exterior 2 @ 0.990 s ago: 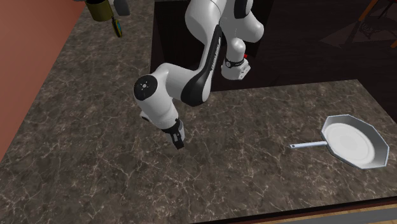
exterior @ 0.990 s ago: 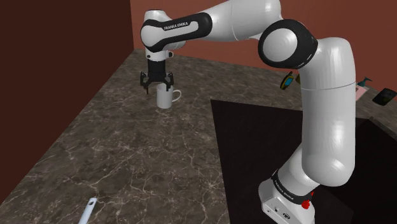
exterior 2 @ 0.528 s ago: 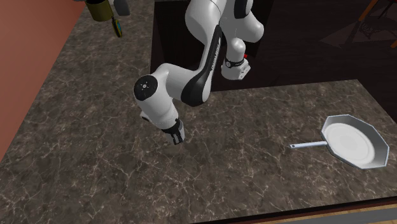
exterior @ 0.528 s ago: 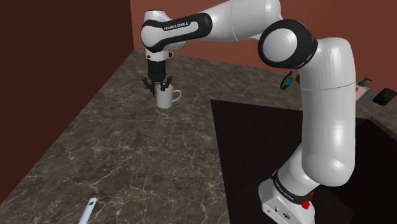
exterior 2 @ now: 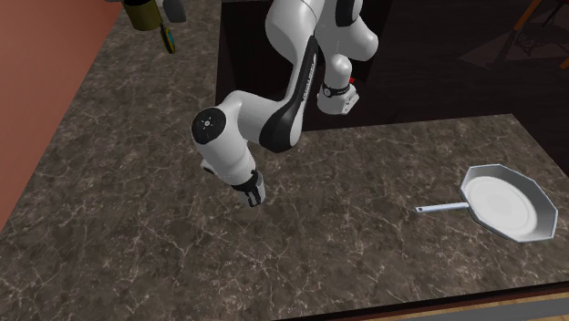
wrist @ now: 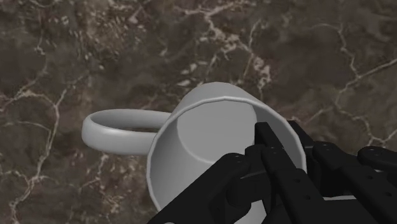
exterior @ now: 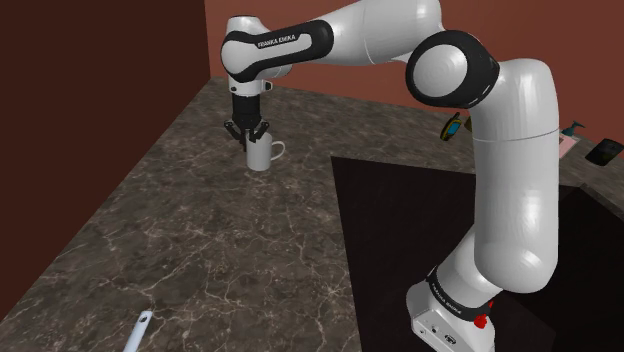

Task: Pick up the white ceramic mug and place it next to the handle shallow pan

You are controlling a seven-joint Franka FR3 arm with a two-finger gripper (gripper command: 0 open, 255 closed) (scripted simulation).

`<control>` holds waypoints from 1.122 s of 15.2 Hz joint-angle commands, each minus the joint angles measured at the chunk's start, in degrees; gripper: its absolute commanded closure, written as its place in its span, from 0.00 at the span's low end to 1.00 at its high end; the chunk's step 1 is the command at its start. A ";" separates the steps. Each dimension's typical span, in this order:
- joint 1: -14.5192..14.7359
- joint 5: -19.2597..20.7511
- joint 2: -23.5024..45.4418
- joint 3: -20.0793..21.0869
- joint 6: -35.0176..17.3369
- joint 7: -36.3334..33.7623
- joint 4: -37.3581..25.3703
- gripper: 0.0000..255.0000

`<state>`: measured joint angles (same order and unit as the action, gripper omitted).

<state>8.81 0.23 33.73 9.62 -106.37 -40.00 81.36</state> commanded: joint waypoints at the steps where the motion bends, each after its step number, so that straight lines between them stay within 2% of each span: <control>1: 0.00 -0.03 -0.24 0.02 0.63 -0.02 -0.36 1.00; 17: 0.15 -0.30 -2.45 0.29 11.68 -0.51 -9.26 1.00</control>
<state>8.90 -0.07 31.35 9.88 -95.46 -40.43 72.80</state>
